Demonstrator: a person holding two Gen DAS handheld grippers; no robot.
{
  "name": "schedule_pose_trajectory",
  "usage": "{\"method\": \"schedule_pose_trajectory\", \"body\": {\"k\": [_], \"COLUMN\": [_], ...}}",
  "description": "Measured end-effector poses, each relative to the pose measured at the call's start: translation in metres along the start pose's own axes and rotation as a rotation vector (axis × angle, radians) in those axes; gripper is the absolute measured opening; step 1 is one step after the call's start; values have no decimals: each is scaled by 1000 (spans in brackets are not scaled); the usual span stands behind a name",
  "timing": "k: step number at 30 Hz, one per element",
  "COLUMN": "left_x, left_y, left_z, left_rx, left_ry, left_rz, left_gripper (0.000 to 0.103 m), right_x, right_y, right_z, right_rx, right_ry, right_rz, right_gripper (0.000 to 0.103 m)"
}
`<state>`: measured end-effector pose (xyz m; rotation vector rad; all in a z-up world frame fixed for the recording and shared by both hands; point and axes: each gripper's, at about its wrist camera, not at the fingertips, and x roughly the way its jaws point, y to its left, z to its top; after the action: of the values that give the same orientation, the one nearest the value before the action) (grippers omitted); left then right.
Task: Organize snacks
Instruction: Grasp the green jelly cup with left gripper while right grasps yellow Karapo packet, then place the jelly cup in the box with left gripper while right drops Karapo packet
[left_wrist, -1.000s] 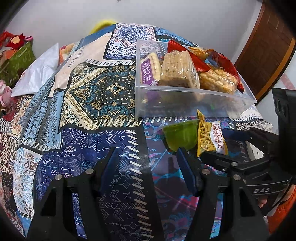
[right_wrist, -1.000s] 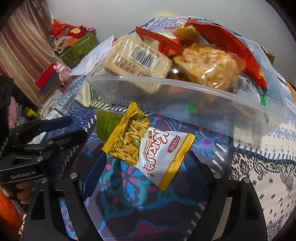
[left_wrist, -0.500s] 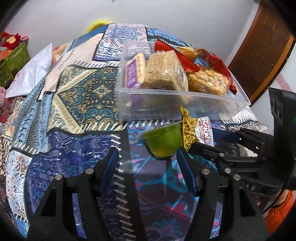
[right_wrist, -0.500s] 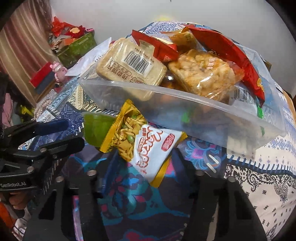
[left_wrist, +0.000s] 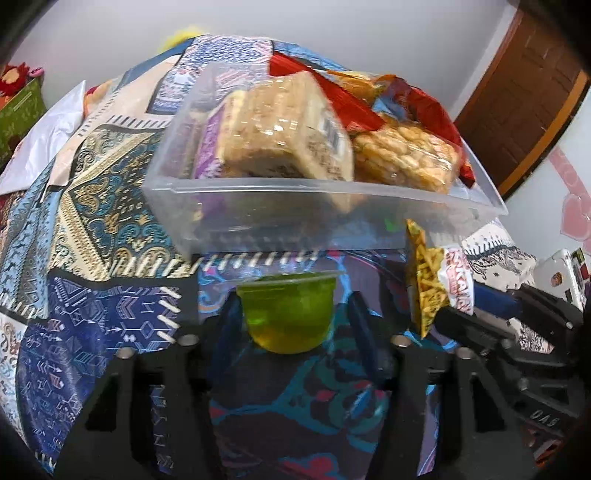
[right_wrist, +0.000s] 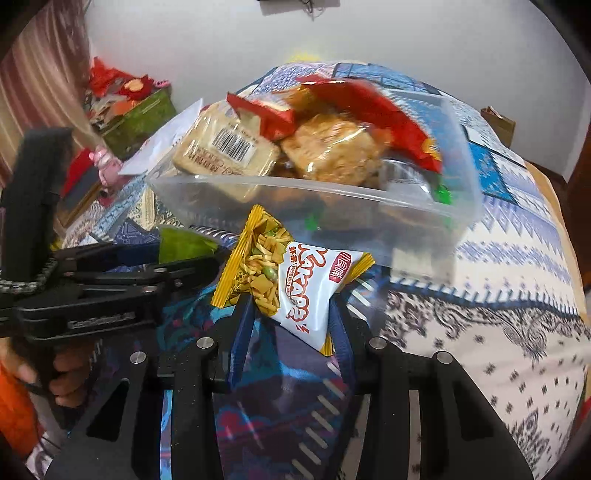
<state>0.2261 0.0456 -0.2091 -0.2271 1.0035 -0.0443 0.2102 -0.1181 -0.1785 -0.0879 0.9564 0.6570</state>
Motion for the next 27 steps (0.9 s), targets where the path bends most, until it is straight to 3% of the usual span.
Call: {"method": "schedule_pose_trajectory", "body": {"k": [5,13,20,27], "left_x": [-7,-43,-83,-96], "left_y": [-8,-7,-6,0], "left_z": [-6,-6,13,49], "left_rx": [48,30,23,18], "left_ry": [-30,-98,-212,-283], "left_rz": [29,18,7,33], "left_gripper": [46,46,46,46], "right_x": [-12,-36,-53,-51], "right_y": [-1,5,-1,3], "right_z": [-1,9,30,52], "right_rx": [7,3,19,11], "right_ry": [-32,-107,-183,-225], "right_rz": [-7,-7,-14,-12], "right_gripper": [38,37,37,38]}}
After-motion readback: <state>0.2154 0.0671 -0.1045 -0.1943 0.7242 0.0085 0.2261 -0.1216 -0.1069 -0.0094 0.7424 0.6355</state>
